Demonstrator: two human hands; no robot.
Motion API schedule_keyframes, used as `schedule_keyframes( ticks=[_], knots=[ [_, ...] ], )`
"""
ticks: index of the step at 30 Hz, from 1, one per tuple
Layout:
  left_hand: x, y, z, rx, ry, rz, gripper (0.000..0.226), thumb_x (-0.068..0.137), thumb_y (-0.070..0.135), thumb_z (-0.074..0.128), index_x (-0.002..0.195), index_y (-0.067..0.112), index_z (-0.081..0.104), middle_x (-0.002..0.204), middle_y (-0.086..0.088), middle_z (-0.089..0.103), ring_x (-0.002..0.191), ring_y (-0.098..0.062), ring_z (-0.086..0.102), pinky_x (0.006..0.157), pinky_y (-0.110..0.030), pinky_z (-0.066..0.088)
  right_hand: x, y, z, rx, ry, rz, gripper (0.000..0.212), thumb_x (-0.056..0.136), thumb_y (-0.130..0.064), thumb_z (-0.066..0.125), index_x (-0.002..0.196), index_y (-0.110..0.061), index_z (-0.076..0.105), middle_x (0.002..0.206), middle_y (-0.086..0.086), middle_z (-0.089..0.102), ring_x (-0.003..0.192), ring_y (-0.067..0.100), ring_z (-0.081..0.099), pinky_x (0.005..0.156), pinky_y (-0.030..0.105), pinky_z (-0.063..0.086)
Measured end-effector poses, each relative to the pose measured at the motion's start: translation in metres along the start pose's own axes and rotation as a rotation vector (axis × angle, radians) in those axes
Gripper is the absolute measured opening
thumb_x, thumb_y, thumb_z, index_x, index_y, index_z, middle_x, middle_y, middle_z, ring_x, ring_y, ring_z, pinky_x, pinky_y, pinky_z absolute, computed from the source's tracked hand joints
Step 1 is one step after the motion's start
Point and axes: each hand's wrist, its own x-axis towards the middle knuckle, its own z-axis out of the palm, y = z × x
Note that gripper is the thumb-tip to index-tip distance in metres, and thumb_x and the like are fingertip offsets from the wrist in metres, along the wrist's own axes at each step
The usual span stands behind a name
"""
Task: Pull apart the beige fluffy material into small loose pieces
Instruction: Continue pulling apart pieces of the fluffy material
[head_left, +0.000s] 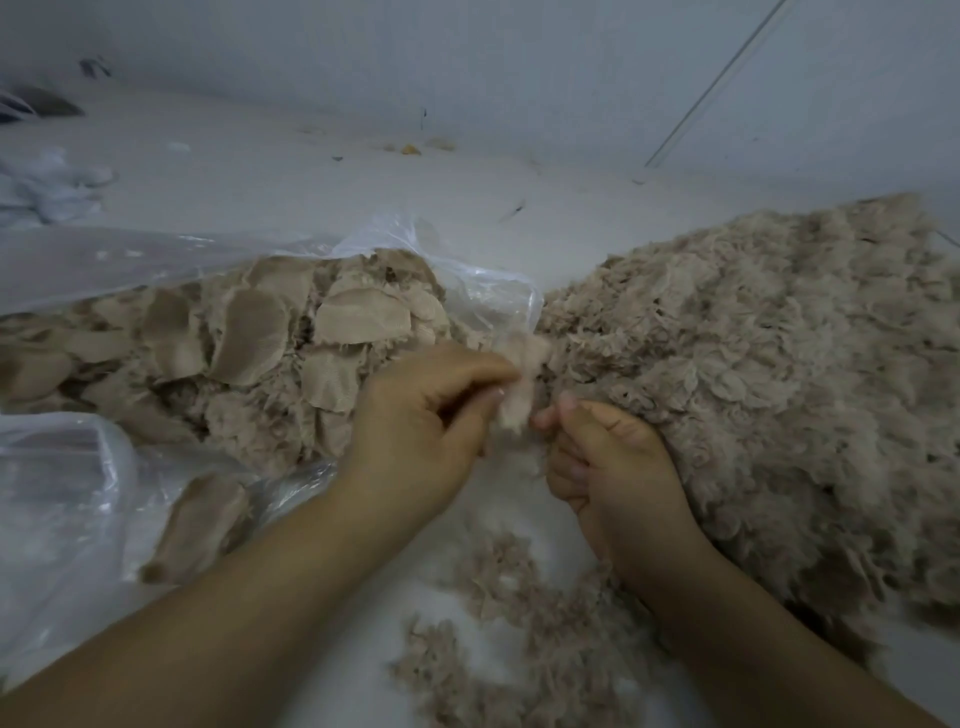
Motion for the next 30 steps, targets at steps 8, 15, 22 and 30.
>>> schedule_keyframes(
  ticks=[8,15,22,30],
  knots=[
    [0.037,-0.024,-0.037,1.114,-0.247,-0.242,0.017,0.085,0.010,0.058,0.101,0.006,0.060,0.113,-0.014,0.049,0.058,-0.028,0.043,0.044,-0.029,0.025,0.002,-0.002,0.001,0.092,0.011,0.070,0.030,0.080,-0.037,0.058,0.073,-0.011,0.073,0.056,-0.001,0.028,0.042,0.006,0.025,0.037,0.018,0.023],
    [0.037,-0.027,-0.042,1.150,-0.184,-0.262,0.022,0.091,0.020,0.056,0.111,0.010,0.060,0.113,-0.021,0.046,0.051,-0.024,0.034,0.045,-0.026,0.016,0.005,-0.005,0.001,0.183,0.016,0.132,0.039,0.077,-0.042,0.056,0.075,-0.005,0.070,0.053,-0.002,0.032,0.039,0.006,0.027,0.035,0.016,0.025],
    [0.029,0.018,-0.012,0.710,-0.177,-0.086,0.019,0.087,0.026,0.066,0.102,0.014,0.070,0.100,-0.007,0.055,0.079,-0.031,0.059,0.063,-0.042,0.052,0.000,-0.012,0.003,0.337,0.068,0.146,0.041,0.080,-0.045,0.052,0.057,-0.012,0.060,0.049,-0.003,0.030,0.036,0.006,0.024,0.033,0.017,0.024],
    [0.062,0.026,0.044,0.404,-0.356,-0.050,0.020,0.088,0.028,0.068,0.105,0.016,0.068,0.104,0.001,0.058,0.095,-0.014,0.057,0.082,-0.032,0.047,-0.004,-0.013,0.004,0.331,0.120,0.147,0.046,0.097,-0.044,0.044,0.064,-0.014,0.055,0.048,-0.005,0.039,0.038,0.006,0.033,0.038,0.020,0.030]
  ],
)
